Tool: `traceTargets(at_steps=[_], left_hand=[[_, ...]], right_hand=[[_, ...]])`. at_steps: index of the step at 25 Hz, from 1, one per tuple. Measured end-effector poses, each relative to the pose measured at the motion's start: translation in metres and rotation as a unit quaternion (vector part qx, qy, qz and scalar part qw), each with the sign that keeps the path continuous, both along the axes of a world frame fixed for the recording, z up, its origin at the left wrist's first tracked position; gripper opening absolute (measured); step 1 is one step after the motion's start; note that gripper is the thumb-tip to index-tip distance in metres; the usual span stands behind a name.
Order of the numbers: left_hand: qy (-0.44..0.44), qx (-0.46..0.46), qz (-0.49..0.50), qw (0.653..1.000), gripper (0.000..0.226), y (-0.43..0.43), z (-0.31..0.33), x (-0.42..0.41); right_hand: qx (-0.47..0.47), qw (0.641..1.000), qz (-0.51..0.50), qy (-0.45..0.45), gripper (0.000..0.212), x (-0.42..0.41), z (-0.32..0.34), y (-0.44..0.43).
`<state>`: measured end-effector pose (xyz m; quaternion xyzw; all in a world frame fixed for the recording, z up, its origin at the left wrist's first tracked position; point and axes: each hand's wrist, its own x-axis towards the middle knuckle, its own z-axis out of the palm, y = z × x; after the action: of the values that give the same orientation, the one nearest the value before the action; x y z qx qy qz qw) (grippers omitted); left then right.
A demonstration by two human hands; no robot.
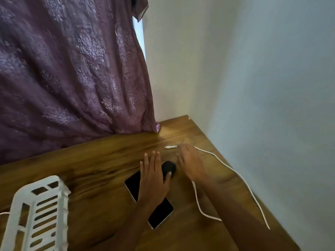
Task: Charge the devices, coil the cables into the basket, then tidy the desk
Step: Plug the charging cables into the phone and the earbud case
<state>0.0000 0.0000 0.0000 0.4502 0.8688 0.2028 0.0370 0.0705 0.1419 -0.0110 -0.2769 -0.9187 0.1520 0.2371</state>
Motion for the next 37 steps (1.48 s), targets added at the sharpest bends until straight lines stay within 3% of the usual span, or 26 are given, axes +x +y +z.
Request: traceTargets(at_steps=[7, 13, 20, 26, 32, 37], left_hand=[[-0.018, -0.027, 0.038, 0.999, 0.086, 0.019, -0.022, -0.007], [-0.025, 0.003, 0.037, 0.999, 0.068, 0.026, -0.028, -0.008], [-0.148, 0.076, 0.062, 0.984, 0.066, 0.022, -0.013, -0.008], [-0.290, 0.186, 0.063, 0.937, 0.068, -0.007, 0.022, -0.008], [-0.482, 0.274, 0.088, 0.828, 0.061, -0.049, 0.044, -0.006], [-0.481, 0.287, 0.075, 0.825, 0.074, -0.079, 0.052, 0.004]], right_hand=[[0.041, 0.997, 0.034, -0.048, 0.029, -0.037, -0.027, 0.035], [0.054, 0.998, -0.004, -0.017, 0.005, -0.055, -0.036, 0.041], [-0.047, 0.997, -0.008, 0.053, 0.017, -0.034, -0.010, 0.028], [-0.070, 0.978, -0.010, 0.195, 0.025, 0.006, 0.016, -0.018], [-0.037, 0.976, 0.020, 0.212, 0.029, 0.025, 0.037, -0.084], [0.019, 0.978, 0.026, 0.206, 0.025, 0.041, 0.045, -0.120]])
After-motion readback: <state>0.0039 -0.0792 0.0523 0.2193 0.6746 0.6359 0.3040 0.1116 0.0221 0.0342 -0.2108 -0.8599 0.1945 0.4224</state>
